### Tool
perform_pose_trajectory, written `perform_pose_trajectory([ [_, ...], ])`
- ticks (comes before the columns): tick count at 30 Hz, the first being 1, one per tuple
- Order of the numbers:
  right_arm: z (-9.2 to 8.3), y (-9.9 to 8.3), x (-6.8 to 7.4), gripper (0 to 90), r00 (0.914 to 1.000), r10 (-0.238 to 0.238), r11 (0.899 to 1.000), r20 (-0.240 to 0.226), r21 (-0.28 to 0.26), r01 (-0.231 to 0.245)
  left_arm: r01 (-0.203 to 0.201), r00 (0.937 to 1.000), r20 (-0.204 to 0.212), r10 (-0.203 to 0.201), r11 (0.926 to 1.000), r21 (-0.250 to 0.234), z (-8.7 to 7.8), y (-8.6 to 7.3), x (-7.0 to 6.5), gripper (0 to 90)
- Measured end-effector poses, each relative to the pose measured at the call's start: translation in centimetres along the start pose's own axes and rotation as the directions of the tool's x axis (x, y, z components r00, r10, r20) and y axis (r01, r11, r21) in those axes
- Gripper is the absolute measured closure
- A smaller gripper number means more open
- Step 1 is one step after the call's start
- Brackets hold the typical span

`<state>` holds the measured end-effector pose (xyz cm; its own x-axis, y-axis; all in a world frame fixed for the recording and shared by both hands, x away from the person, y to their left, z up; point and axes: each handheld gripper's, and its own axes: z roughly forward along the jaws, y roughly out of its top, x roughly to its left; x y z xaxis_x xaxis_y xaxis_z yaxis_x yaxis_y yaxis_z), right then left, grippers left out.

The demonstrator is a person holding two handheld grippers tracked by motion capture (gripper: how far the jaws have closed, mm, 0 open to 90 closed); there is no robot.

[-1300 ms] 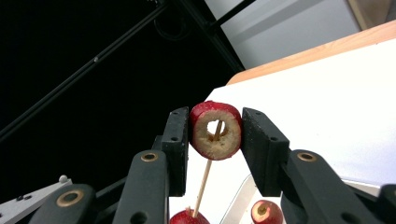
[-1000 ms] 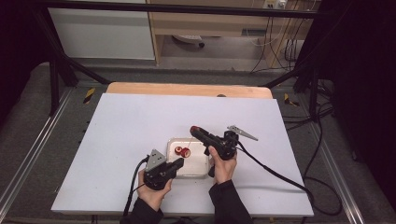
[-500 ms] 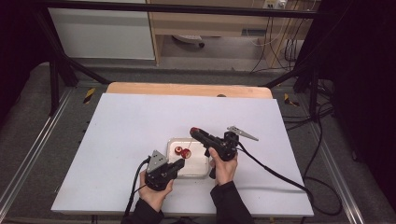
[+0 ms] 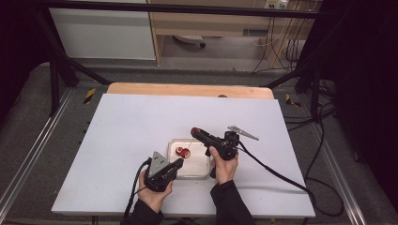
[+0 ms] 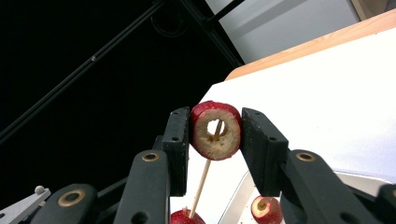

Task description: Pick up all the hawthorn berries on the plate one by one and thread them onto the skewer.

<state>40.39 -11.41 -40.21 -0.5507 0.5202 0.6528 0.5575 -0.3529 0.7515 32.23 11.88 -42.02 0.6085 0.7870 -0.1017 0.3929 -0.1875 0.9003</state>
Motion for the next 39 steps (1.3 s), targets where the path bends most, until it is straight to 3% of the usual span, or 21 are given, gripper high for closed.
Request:
perform_pose_trajectory([
  [9,0.1,0.0,-0.1,64.2,1.0000,0.007,1.000,-0.006,-0.005,-0.007,0.003,1.0000,0.002,-0.003,1.0000,0.002,0.0,0.0,0.0,88.7],
  [18,0.0,0.5,-0.1,64.2,1.0000,-0.004,0.999,-0.007,-0.036,0.004,0.037,0.9992,0.017,-0.036,0.9993,-0.003,0.0,-0.3,0.1,88.7],
  [26,-0.1,-0.3,0.1,64.3,0.9995,-0.003,1.000,-0.030,0.006,0.004,0.032,0.9993,0.021,-0.032,0.9995,0.005,0.3,-0.5,0.1,88.8],
  [30,-0.5,-0.3,0.4,64.4,0.9992,-0.033,0.999,-0.022,0.006,0.033,0.038,0.9986,0.037,-0.037,0.9992,-0.010,0.4,-0.7,-0.1,88.9],
  [33,-0.8,-0.5,0.3,64.6,0.9996,-0.017,1.000,-0.023,-0.017,0.017,0.048,0.9979,0.046,-0.047,0.9984,-0.030,0.2,-0.7,-0.2,88.8],
  [39,-0.9,-1.3,0.3,64.6,0.9994,-0.022,0.999,-0.028,-0.044,0.021,0.051,0.9975,0.050,-0.050,0.9986,-0.015,0.6,-1.0,-0.4,88.8],
])
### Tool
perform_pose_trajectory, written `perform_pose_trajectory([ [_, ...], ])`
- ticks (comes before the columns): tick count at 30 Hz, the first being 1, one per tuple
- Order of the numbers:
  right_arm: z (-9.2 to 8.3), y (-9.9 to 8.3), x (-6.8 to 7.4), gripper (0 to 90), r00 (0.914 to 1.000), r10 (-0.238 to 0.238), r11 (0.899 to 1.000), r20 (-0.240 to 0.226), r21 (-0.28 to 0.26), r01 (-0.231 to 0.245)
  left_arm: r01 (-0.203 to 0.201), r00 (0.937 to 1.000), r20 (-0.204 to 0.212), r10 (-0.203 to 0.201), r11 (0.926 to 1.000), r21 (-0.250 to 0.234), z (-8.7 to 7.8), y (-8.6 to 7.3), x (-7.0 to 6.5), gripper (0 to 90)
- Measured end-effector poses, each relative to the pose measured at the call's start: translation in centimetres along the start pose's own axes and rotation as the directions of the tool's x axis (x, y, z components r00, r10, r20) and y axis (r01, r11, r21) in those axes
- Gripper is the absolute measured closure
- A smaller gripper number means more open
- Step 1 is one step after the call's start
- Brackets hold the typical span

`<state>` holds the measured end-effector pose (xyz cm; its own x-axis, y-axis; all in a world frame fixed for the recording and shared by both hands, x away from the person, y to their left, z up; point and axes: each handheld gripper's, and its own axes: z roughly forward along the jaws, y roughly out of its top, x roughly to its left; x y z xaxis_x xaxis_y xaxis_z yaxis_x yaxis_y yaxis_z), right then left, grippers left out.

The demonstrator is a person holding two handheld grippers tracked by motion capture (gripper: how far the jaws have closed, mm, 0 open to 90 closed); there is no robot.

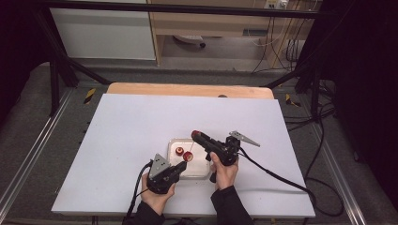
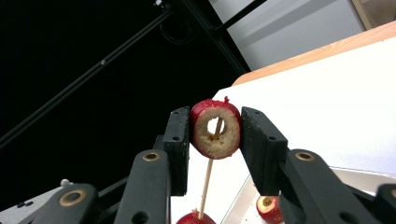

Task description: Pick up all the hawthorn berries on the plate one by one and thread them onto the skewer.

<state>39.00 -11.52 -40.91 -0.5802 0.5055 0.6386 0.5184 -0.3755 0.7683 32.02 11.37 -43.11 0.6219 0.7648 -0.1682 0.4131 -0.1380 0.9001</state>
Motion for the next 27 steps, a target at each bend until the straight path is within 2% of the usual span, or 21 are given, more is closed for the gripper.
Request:
perform_pose_trajectory([
  [5,-0.05,0.53,-0.11,64.7,1.0000,0.004,1.000,-0.002,0.015,-0.004,-0.024,0.9997,-0.004,0.024,0.9996,-0.014,-0.31,0.38,0.40,88.8],
  [7,-0.05,0.70,-0.18,64.7,1.0000,-0.002,1.000,-0.002,0.018,0.002,-0.031,0.9995,0.006,0.031,0.9995,-0.009,-0.50,0.53,0.49,88.8],
  [9,0.02,0.76,-0.31,64.6,1.0000,0.000,1.000,0.000,0.026,0.000,-0.055,0.9985,0.000,0.055,0.9985,-0.006,-0.70,0.56,0.33,88.8],
  [12,0.21,0.60,-0.48,64.7,1.0000,0.004,1.000,-0.003,0.028,-0.004,-0.064,0.9979,0.000,0.064,0.9979,0.004,-0.80,0.55,0.51,88.8],
  [15,0.29,0.52,-0.51,64.7,0.9998,0.015,0.999,-0.009,0.029,-0.014,-0.064,0.9980,-0.001,0.064,0.9980,-0.001,-0.95,0.51,0.71,88.8],
  [18,0.35,0.37,-0.44,64.8,0.9994,0.028,0.999,-0.018,0.018,-0.028,-0.042,0.9991,0.002,0.042,0.9991,-0.005,-0.93,0.48,0.68,88.8],
  [21,0.18,0.12,-0.25,65.1,0.9998,0.010,1.000,-0.015,0.018,-0.010,-0.040,0.9992,-0.001,0.040,0.9992,0.001,-0.67,0.14,0.56,88.9],
  [24,-0.11,0.04,-0.01,65.1,0.9999,-0.009,1.000,-0.010,0.018,0.009,-0.033,0.9995,0.004,0.033,0.9994,-0.014,-0.65,0.06,0.43,89.0],
  [27,-0.24,0.14,-0.02,65.2,0.9999,0.001,1.000,-0.011,0.014,-0.001,-0.038,0.9993,0.008,0.038,0.9990,-0.023,-0.85,0.21,0.42,89.0],
])
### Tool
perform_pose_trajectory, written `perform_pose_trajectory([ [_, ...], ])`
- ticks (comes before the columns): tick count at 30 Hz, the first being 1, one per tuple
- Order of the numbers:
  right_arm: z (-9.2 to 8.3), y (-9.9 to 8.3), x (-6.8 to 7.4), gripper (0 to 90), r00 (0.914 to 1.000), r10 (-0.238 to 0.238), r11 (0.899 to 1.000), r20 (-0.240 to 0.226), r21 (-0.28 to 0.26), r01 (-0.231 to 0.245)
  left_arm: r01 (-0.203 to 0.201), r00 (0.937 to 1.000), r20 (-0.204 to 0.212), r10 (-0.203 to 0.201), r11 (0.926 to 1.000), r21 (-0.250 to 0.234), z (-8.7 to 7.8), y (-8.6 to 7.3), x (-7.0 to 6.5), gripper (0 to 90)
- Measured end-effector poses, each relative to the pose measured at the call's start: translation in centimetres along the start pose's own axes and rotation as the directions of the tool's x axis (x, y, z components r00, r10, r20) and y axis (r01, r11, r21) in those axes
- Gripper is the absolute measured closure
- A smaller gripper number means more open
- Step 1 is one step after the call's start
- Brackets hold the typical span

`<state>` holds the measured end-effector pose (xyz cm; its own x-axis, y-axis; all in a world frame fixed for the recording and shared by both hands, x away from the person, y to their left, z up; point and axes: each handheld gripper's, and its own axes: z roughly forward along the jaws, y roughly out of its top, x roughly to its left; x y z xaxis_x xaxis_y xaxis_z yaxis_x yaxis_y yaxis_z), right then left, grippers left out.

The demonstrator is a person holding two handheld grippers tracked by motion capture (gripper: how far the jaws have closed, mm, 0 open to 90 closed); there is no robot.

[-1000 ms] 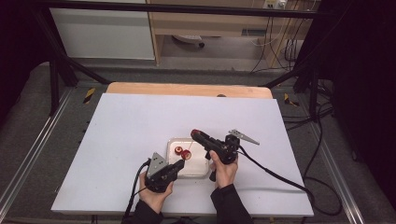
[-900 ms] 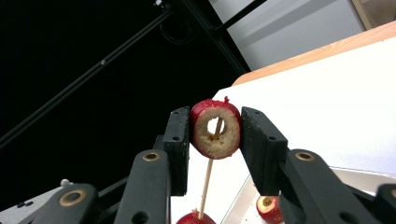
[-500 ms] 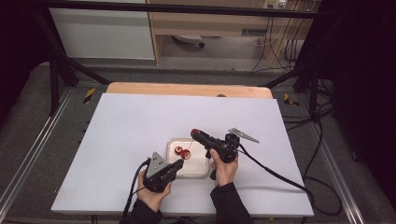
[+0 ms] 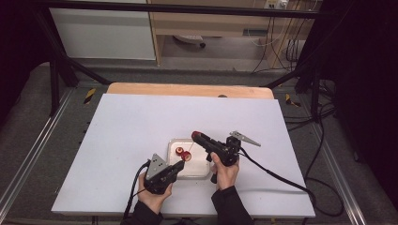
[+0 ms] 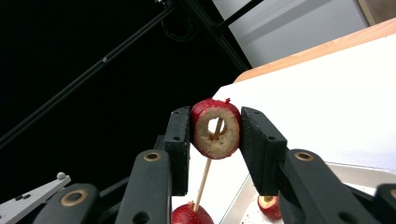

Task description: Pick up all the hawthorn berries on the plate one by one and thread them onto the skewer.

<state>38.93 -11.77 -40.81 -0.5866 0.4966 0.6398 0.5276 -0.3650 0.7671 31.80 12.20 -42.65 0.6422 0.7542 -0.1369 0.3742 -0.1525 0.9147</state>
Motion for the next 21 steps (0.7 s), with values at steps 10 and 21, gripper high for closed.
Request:
perform_pose_trajectory([
  [10,0.03,-0.42,-0.01,65.4,0.9999,0.012,1.000,0.005,0.001,-0.012,0.000,1.0000,0.009,0.000,0.9999,0.012,0.30,-0.21,0.24,89.0],
  [21,0.48,-0.13,-0.47,65.2,0.9992,0.040,0.999,-0.007,-0.013,-0.040,0.000,1.0000,0.009,0.000,1.0000,0.001,-0.31,0.23,0.18,88.9],
])
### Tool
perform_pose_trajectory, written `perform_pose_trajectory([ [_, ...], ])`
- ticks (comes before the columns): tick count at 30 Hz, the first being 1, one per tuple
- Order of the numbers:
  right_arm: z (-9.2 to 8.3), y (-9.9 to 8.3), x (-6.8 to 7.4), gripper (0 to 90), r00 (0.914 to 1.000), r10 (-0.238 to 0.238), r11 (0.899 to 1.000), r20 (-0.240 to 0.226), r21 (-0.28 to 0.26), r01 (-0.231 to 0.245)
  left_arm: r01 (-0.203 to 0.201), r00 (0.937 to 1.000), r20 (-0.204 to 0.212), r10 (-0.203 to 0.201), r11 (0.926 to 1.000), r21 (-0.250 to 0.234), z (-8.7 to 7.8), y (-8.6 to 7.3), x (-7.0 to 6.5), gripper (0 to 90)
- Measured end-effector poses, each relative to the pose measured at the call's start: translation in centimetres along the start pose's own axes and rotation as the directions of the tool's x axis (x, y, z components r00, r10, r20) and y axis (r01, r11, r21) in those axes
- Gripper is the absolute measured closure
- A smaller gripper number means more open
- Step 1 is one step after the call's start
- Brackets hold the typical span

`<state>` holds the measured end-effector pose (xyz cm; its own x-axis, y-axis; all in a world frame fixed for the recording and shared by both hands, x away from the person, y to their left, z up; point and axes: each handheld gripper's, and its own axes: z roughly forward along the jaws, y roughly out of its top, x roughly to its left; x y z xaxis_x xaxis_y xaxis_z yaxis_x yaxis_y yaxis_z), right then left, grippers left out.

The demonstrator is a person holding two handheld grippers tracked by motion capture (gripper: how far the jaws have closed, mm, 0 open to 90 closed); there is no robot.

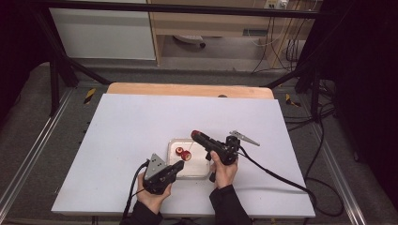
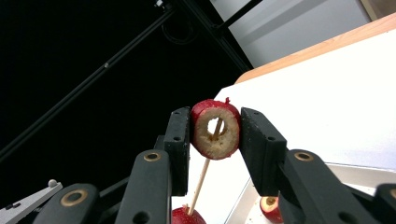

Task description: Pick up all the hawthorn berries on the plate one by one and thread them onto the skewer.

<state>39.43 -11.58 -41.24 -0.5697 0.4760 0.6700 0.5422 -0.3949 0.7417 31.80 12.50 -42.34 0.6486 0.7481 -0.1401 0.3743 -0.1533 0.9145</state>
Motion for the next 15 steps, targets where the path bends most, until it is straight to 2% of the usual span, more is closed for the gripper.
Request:
perform_pose_trajectory([
  [2,0.1,0.1,0.0,65.2,0.9999,0.016,1.000,-0.006,0.006,-0.016,0.000,1.0000,0.001,0.000,1.0000,-0.003,0.0,0.0,0.0,89.0],
  [11,0.4,0.1,-0.4,65.3,0.9996,0.028,1.000,-0.010,0.011,-0.028,0.013,0.9999,0.001,-0.013,0.9998,0.015,0.0,0.0,0.2,89.0],
  [13,0.2,0.6,-0.4,65.3,0.9998,0.009,0.999,0.019,-0.037,-0.008,0.002,1.0000,0.005,-0.002,0.9994,0.036,0.0,-0.7,0.1,89.0],
  [14,-0.1,1.1,-0.4,65.4,0.9996,0.025,0.998,0.014,-0.056,-0.024,-0.009,1.0000,0.002,0.009,0.9995,0.031,0.0,-1.0,0.1,89.1],
  [15,-0.3,1.7,-0.3,65.4,0.9997,0.025,0.999,0.008,-0.048,-0.025,-0.017,0.9998,-0.004,0.017,0.9994,0.030,-0.1,-0.9,0.3,89.0],
])
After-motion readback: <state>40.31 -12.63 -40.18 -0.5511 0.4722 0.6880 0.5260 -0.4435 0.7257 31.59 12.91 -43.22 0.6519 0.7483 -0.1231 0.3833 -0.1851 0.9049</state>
